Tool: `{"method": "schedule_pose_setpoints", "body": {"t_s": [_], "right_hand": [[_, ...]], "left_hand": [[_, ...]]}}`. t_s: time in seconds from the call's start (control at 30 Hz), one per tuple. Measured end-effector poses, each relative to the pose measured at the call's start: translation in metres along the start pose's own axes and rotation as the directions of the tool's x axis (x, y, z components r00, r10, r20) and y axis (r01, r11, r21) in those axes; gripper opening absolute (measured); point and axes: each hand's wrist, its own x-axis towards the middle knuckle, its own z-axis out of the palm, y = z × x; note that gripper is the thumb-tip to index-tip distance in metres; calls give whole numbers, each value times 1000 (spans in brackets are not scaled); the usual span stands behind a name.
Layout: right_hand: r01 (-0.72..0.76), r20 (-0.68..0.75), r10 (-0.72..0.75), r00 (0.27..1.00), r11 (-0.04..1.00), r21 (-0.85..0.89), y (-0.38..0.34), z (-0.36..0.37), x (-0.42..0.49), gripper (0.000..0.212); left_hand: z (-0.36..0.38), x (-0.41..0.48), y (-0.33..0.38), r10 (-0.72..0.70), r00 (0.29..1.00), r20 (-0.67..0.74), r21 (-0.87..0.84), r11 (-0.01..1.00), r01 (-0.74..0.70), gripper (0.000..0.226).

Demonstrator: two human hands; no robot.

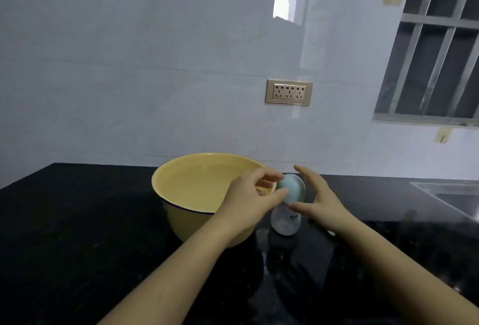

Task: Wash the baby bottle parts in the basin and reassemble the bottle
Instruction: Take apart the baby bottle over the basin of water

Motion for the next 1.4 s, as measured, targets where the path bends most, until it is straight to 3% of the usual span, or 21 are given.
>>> {"method": "schedule_pose_setpoints", "body": {"t_s": [0.1,0.27,0.43,0.63,0.9,1.03,1.4], "right_hand": [[-1,41,2,999,999,-40,6,0,-1,88],[-46,111,42,993,998,35,16,3,4,90],[-77,42,74,996,994,75,13,9,13,60],[-50,-42,52,998,998,43,6,6,11,55],[-15,-66,20,998,997,78,-17,-8,-9,48],[17,-59,-10,998,991,132,-36,-13,-17,52],[84,-71,-63,995,936,341,-60,-21,-6,49]], "left_hand": [[14,-1,-2,-11,999,33,27,1000,10,18],[38,-8,-6,-20,996,87,-5,1000,21,19],[63,-17,-25,-134,988,73,37,991,132,21],[72,-19,-46,-272,962,21,24,962,272,56],[80,-21,-51,-250,967,54,-52,966,253,82],[84,-21,-36,-222,975,-5,-56,974,222,74],[46,-14,17,-249,957,150,-100,959,265,45]]}}
